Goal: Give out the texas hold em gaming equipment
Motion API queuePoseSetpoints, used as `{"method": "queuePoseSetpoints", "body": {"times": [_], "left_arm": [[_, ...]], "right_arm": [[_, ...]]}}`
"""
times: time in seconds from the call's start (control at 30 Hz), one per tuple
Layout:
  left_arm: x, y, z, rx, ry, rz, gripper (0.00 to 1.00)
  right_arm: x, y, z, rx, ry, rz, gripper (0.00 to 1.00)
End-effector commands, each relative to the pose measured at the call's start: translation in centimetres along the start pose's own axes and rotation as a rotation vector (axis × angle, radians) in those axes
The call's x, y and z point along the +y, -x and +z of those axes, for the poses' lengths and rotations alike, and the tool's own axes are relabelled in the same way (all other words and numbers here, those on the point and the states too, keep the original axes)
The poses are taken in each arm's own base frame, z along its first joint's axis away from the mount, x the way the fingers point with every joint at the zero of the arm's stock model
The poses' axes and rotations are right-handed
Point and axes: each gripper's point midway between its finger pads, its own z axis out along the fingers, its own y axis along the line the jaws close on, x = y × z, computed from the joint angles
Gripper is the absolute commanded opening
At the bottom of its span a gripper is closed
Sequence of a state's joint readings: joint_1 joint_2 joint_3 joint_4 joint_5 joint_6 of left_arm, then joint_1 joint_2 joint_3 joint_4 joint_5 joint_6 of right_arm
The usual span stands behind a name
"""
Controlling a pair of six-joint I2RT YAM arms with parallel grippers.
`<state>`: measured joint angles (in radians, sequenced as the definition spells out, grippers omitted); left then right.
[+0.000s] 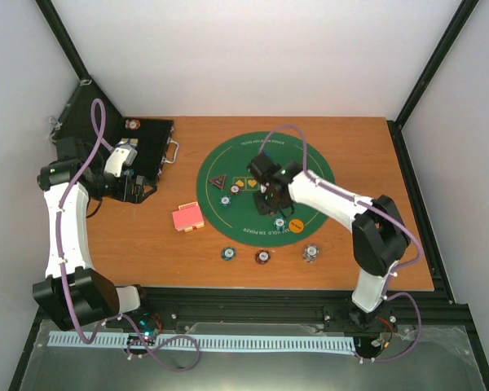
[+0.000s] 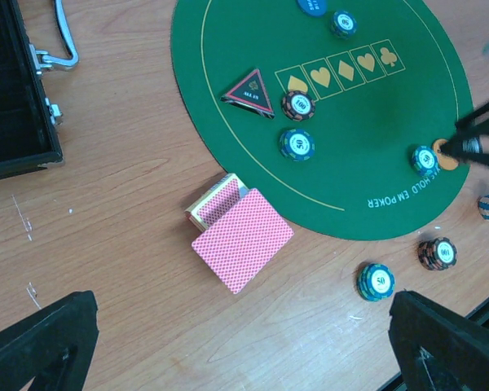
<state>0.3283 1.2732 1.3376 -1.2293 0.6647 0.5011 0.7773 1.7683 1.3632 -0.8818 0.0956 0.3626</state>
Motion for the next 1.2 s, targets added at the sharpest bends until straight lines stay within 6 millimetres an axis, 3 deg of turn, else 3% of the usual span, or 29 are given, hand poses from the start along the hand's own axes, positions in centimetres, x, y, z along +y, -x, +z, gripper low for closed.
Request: {"method": "queuePoseSetpoints", "body": {"times": [0.0,0.33,0.63,0.9,1.17], "left_arm": [[-0.5,1.2,-0.7,-0.033,-0.012,0.012,1.0],[-0.1,1.8,-0.3,-0.035,-0.029,0.016,1.0],[0.6,2.2,0.8,-0.03,-0.066,0.006,1.0],[0.6,2.3,1.6,-0.033,-0.116,0.011,1.0],[1.0,2.5,2.1,-0.028,-0.126,0.002,1.0]], "right_arm": [[-3.8,4.3,0.5,-0.021,-0.032,0.037,0.22],[-13.2,14.0,2.8,-0.064,-0.098,0.167,0.21],[-17.8,18.3,8.2,-0.069,-0.103,0.233,0.22],[-18.5,19.8,11.7,-0.106,-0.049,0.273,0.23],[-18.0,19.3,13.9,-0.085,-0.019,0.294,0.23]]}}
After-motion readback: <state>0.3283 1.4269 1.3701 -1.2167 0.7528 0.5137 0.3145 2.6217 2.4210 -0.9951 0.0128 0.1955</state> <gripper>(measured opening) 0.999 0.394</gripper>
